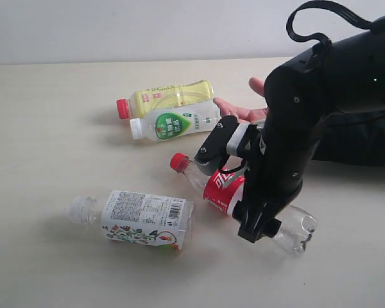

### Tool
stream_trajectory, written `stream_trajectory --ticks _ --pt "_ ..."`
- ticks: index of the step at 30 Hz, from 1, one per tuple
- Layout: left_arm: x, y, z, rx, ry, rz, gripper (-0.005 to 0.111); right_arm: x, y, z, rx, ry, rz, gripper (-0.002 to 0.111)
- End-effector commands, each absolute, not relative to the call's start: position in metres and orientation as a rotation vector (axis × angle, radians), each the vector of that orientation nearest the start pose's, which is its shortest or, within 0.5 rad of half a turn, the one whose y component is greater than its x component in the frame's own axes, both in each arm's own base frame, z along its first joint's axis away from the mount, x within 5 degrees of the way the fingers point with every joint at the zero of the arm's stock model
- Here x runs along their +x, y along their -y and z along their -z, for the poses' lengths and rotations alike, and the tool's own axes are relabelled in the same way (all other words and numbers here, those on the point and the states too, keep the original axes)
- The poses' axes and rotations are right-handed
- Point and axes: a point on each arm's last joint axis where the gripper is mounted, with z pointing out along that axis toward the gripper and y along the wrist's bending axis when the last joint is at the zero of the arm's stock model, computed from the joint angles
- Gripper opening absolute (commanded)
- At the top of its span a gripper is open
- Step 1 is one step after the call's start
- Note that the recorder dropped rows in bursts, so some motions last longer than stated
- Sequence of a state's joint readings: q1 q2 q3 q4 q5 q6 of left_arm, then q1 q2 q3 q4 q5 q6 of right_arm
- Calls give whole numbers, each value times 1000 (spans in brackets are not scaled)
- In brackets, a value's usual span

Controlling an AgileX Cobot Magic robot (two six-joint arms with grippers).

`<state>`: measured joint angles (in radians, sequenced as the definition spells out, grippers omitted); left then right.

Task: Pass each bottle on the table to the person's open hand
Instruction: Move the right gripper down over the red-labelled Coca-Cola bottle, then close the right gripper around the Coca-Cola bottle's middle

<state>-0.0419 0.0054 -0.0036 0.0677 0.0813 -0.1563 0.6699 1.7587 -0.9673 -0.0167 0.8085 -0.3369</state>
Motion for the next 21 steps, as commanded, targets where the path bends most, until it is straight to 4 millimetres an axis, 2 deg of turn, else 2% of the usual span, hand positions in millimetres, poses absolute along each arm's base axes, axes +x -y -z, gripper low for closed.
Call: stream_trajectory --ticks 1,14,21 --pt "56 2 -206 -44 -1566 97 0 239 -189 -155 -1496 -2675 11 77" --pt "56 2 -206 -44 -1566 97 0 244 -192 -134 -1486 -2710 18 76" --pt "56 2 -206 -44 -1566 97 0 245 -193 -133 -1454 -2718 14 76"
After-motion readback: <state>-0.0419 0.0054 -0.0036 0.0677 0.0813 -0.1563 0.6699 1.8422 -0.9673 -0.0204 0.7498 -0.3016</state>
